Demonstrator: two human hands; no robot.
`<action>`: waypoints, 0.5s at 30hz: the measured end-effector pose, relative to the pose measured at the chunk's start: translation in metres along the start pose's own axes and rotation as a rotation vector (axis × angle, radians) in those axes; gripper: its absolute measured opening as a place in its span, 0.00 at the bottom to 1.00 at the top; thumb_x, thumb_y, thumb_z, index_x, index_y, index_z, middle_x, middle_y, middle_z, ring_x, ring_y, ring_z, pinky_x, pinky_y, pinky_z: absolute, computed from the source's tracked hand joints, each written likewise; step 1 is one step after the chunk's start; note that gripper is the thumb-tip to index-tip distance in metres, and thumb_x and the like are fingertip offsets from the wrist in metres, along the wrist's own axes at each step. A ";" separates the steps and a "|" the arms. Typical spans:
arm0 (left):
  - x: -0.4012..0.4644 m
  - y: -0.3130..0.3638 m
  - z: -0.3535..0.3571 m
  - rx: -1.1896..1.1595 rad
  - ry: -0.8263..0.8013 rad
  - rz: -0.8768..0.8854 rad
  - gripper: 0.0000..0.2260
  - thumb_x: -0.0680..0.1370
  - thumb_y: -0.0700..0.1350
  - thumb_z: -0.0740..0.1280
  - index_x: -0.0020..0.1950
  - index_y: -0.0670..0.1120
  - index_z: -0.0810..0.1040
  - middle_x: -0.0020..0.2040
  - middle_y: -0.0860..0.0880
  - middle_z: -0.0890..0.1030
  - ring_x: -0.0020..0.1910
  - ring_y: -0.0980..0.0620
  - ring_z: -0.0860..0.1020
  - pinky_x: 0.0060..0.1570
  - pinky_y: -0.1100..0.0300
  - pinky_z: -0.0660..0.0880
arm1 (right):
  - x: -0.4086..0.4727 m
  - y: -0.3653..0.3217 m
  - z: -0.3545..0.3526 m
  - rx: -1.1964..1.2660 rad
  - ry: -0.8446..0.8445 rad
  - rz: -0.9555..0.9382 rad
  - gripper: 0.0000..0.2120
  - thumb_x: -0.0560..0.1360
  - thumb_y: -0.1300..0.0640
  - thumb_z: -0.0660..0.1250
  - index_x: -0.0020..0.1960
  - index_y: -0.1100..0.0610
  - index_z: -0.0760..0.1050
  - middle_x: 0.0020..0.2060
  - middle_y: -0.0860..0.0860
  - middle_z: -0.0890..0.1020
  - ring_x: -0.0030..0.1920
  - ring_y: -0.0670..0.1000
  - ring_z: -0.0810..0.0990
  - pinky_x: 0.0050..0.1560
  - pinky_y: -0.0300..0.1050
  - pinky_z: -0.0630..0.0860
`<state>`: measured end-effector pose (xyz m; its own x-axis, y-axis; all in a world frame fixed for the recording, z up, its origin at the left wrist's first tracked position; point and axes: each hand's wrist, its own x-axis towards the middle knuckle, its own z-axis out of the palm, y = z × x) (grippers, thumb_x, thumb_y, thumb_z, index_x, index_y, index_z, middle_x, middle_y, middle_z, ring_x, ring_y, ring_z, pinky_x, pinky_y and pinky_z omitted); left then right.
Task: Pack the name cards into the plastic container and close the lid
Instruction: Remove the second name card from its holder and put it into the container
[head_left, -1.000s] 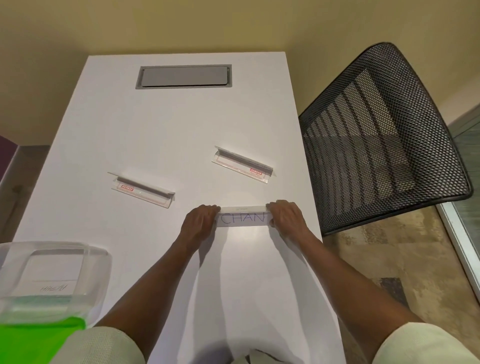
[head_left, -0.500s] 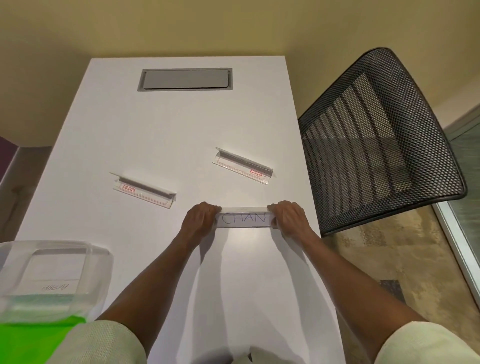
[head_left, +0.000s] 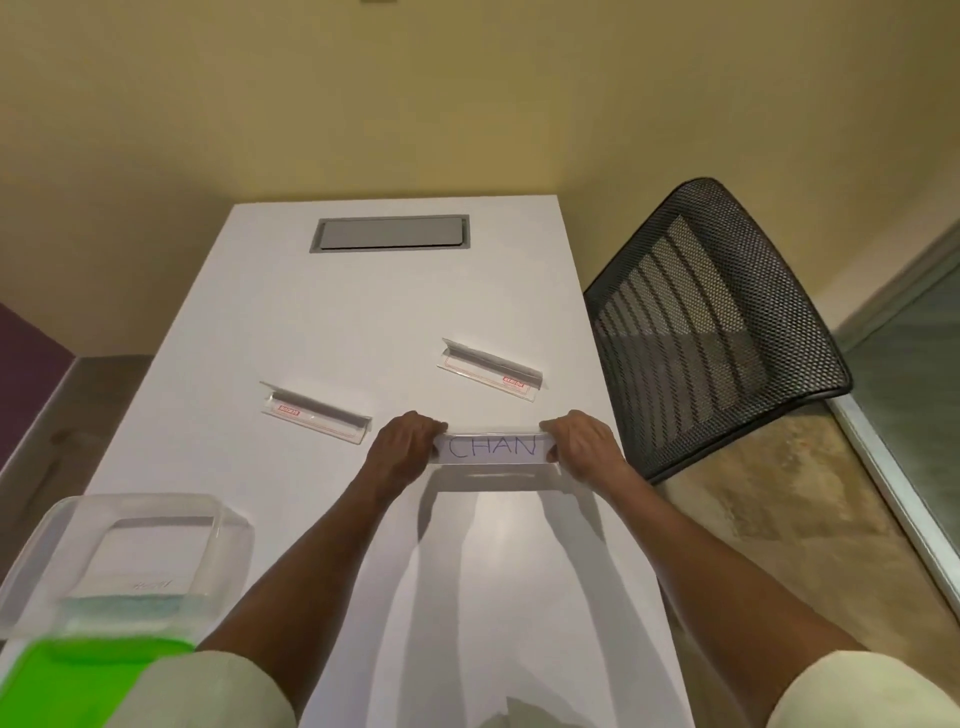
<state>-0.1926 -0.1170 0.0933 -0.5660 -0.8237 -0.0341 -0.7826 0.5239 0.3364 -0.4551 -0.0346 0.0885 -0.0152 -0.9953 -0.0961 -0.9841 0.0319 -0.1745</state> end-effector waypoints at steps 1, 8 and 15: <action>-0.003 0.001 -0.004 0.005 0.017 0.004 0.16 0.74 0.35 0.65 0.60 0.43 0.80 0.49 0.39 0.84 0.51 0.39 0.79 0.48 0.54 0.74 | -0.003 -0.003 -0.005 -0.003 0.006 -0.005 0.05 0.74 0.60 0.67 0.48 0.57 0.79 0.43 0.55 0.84 0.50 0.57 0.77 0.42 0.47 0.70; -0.025 0.000 -0.034 0.029 0.116 0.108 0.14 0.69 0.31 0.69 0.53 0.38 0.83 0.39 0.42 0.86 0.41 0.39 0.81 0.43 0.56 0.76 | -0.018 -0.023 -0.032 -0.032 0.062 -0.037 0.03 0.72 0.59 0.68 0.45 0.58 0.77 0.43 0.56 0.83 0.50 0.58 0.77 0.40 0.45 0.66; -0.046 -0.006 -0.060 0.047 0.140 0.070 0.15 0.70 0.32 0.71 0.57 0.39 0.82 0.46 0.38 0.85 0.46 0.37 0.80 0.45 0.54 0.75 | -0.026 -0.050 -0.052 -0.072 0.091 -0.050 0.06 0.69 0.58 0.71 0.45 0.58 0.79 0.41 0.56 0.83 0.48 0.58 0.79 0.39 0.45 0.69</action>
<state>-0.1467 -0.0950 0.1494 -0.5806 -0.8052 0.1210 -0.7554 0.5881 0.2889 -0.4151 -0.0146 0.1504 0.0214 -0.9998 0.0014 -0.9942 -0.0214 -0.1053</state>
